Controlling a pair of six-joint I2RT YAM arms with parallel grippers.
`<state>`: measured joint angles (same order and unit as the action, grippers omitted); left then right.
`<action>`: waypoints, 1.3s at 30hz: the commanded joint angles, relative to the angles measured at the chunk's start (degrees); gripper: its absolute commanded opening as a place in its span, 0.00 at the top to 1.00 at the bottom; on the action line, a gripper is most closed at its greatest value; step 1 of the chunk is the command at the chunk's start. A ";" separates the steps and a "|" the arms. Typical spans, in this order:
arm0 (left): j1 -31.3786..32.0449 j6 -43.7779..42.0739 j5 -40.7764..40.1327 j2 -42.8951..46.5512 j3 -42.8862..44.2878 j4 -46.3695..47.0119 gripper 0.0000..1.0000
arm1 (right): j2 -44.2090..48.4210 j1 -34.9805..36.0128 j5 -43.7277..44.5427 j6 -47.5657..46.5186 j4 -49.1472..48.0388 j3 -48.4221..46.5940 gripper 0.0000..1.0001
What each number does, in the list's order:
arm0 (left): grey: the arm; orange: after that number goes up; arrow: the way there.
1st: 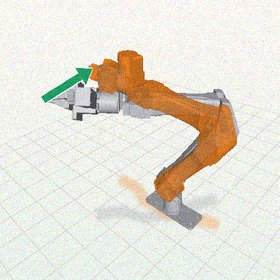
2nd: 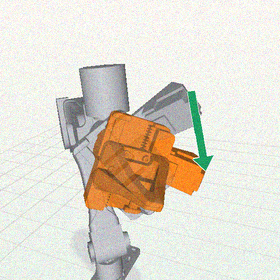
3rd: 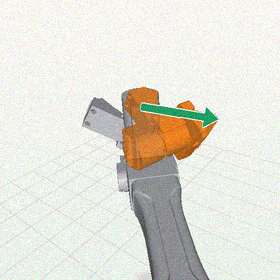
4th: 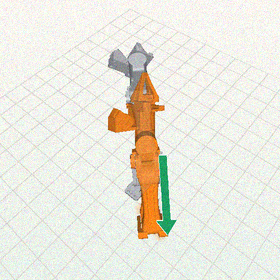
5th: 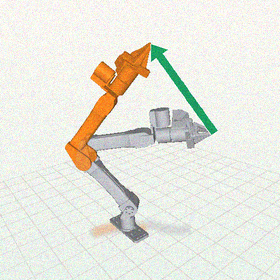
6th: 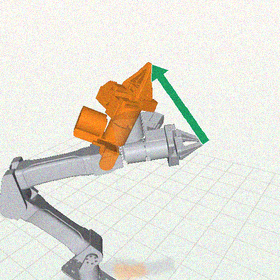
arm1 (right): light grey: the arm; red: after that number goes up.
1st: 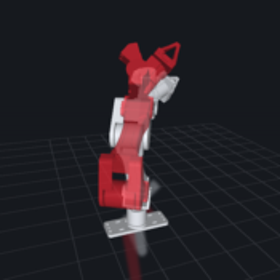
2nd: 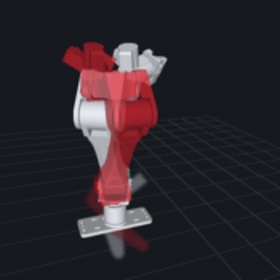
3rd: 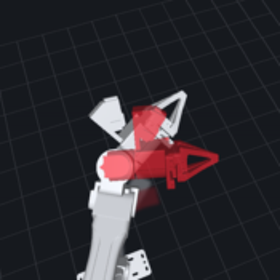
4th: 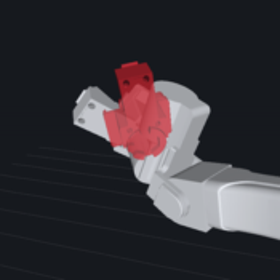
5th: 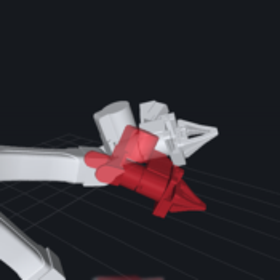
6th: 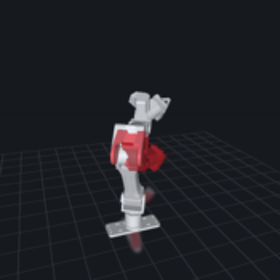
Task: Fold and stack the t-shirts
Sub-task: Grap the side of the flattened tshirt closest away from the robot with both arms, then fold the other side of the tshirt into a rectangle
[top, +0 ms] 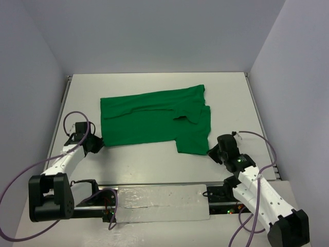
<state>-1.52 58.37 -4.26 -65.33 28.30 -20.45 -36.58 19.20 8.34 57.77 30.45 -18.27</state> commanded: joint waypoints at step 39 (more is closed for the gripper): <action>-2.73 -0.39 -2.04 -35.17 38.85 -3.36 0.39 | -72.22 -7.11 -2.46 -19.45 -6.27 -74.17 0.73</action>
<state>-2.13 57.49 -6.85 -99.71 64.61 -25.01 -102.70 13.86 10.10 39.88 21.94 -84.18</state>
